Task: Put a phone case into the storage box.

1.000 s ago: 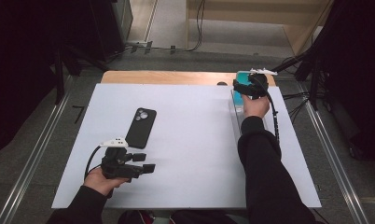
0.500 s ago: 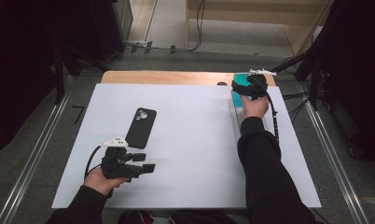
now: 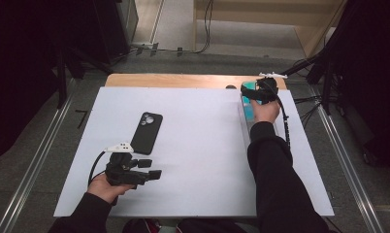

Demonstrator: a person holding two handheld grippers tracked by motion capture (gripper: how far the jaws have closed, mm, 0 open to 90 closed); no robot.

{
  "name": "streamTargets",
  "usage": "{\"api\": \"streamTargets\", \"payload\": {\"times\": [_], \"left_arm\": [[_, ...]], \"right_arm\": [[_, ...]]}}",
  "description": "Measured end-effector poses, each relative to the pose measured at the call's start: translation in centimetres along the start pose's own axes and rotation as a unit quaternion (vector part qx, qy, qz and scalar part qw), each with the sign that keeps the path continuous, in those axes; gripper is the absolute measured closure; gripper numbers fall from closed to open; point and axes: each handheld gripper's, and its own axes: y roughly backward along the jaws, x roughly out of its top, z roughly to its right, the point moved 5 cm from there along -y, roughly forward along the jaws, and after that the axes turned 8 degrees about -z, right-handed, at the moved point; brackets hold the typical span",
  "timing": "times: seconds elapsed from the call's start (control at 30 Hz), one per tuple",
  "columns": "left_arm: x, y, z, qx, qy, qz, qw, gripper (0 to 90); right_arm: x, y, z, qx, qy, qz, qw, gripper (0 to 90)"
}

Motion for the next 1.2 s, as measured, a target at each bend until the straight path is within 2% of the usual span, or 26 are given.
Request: {"api": "streamTargets", "payload": {"times": [0.07, 0.2, 0.3, 0.47, 0.67, 0.73, 0.83, 1.0, 1.1, 1.2], "left_arm": [[0.0, -0.1, 0.0, 0.0, 0.0, 0.0, 1.0, 29.5], [0.1, -0.1, -0.1, 0.001, -0.001, -0.002, 1.0, 29.5], [0.1, 0.0, -0.1, 0.003, 0.0, -0.003, 1.0, 29.4], [0.3, 0.1, -0.4, 0.005, 0.003, 0.001, 1.0, 29.4], [0.6, 0.2, -0.6, 0.011, 0.006, -0.001, 0.9999, 29.3], [0.7, 0.2, -0.7, 0.012, 0.008, -0.005, 0.9999, 29.1], [0.9, 0.2, -0.9, 0.012, 0.011, -0.007, 0.9998, 28.9], [1.2, 0.2, -1.1, 0.013, 0.011, -0.005, 0.9998, 28.9], [1.4, 0.3, -1.2, 0.012, 0.01, -0.005, 0.9999, 28.9], [1.7, 0.3, -1.4, 0.012, 0.011, -0.005, 0.9999, 28.9]], "right_arm": [[0.1, 0.4, 0.0, 0.004, -0.009, 0.0, 1.0, 0.5], [0.4, 1.3, 0.2, 0.013, -0.006, 0.003, 0.9999, 0.5], [0.6, 2.2, 0.2, 0.017, -0.008, -0.007, 0.9998, 0.5], [0.6, 4.1, 0.1, 0.044, -0.012, -0.024, 0.9987, 0.6], [0.2, 6.2, -1.2, 0.074, 0.008, -0.034, 0.9966, 0.7], [-0.1, 6.9, -1.9, 0.097, 0.019, -0.038, 0.9943, 0.9], [-0.7, 7.8, -2.7, 0.113, 0.036, -0.042, 0.992, 0.9], [-1.8, 9.5, -3.8, 0.144, 0.049, -0.046, 0.9873, 1.0], [-2.4, 10.4, -4.4, 0.165, 0.056, -0.048, 0.9836, 7.7], [-3.1, 11.1, -5.0, 0.179, 0.065, -0.047, 0.9805, 8.0]]}}
